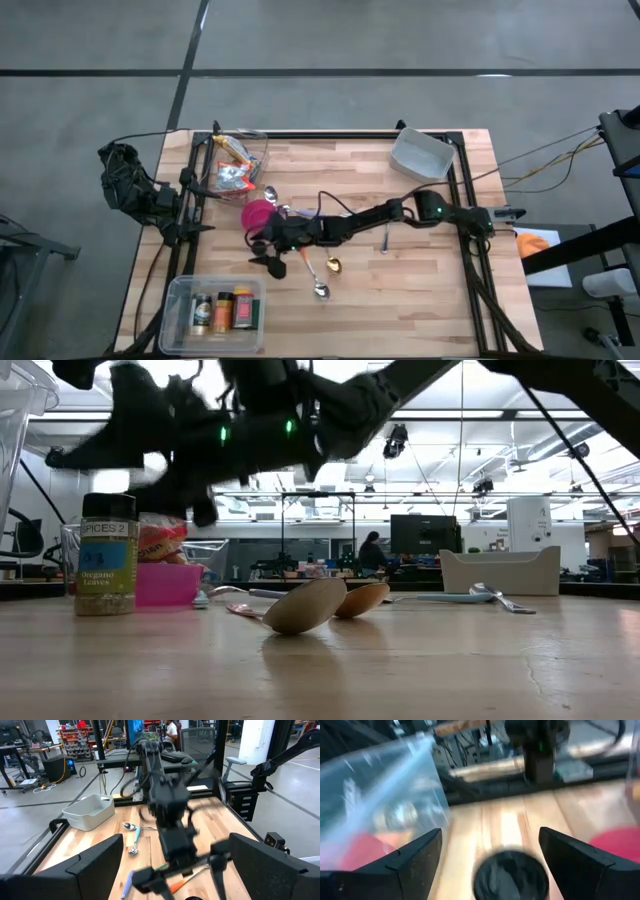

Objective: Pick & Place Food Item
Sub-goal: Put the black seasoning bottle into the white bin

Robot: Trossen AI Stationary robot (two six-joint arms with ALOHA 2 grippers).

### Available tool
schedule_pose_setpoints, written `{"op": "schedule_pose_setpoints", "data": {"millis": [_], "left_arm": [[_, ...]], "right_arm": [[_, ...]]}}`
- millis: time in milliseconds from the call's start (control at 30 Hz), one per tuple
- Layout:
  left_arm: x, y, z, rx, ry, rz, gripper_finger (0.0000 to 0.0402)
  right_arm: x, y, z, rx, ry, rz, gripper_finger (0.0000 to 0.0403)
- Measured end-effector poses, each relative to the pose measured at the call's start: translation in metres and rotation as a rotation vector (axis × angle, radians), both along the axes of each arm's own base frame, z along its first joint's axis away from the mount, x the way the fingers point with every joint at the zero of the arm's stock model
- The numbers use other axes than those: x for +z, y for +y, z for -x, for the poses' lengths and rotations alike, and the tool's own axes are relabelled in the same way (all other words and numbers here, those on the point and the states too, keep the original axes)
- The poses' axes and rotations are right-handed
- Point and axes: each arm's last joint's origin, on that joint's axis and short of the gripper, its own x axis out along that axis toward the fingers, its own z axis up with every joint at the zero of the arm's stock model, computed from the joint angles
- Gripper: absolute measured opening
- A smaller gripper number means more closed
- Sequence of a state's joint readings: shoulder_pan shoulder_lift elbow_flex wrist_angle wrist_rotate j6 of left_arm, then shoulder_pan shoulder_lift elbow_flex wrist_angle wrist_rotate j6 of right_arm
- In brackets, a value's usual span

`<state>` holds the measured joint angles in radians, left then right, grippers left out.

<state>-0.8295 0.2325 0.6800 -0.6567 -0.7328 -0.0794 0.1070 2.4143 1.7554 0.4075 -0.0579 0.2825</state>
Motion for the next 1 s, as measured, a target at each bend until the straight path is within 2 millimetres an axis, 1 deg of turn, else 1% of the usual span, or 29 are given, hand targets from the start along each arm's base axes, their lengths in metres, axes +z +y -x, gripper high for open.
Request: {"op": "schedule_pose_setpoints", "data": {"millis": [133, 233, 367, 467, 600, 700, 867, 1000], "left_arm": [[0.0, 0.0, 0.0, 0.0, 0.0, 0.0, 0.0364], [0.0, 0.0, 0.0, 0.0, 0.0, 0.0, 0.0364], [0.0, 0.0, 0.0, 0.0, 0.0, 0.0, 0.0364], [0.0, 0.0, 0.0, 0.0, 0.0, 0.0, 0.0364], [0.0, 0.0, 0.0, 0.0, 0.001, -0.001, 0.0364], [0.0, 0.0, 0.0, 0.0, 0.001, 0.0, 0.0364], [0.0, 0.0, 0.0, 0.001, 0.0, 0.0, 0.0364], [0.0, 0.0, 0.0, 0.001, 0.0, 0.0, 0.0364]], "right_arm": [[0.023, 0.0, 0.004, 0.007, -0.035, 0.0, 0.033], [0.038, -0.003, 0.011, 0.021, -0.052, 0.01, 0.033], [0.063, -0.009, 0.029, 0.005, -0.088, 0.004, 0.0329], [0.072, -0.014, 0.05, -0.048, -0.116, 0.033, 0.0329], [0.079, -0.02, 0.086, -0.169, -0.149, 0.096, 0.0329], [0.088, -0.025, 0.12, -0.225, -0.154, 0.101, 0.0329], [0.086, -0.032, 0.183, -0.273, -0.101, 0.123, 0.0329], [0.084, -0.033, 0.235, -0.337, -0.105, 0.137, 0.0329]]}}
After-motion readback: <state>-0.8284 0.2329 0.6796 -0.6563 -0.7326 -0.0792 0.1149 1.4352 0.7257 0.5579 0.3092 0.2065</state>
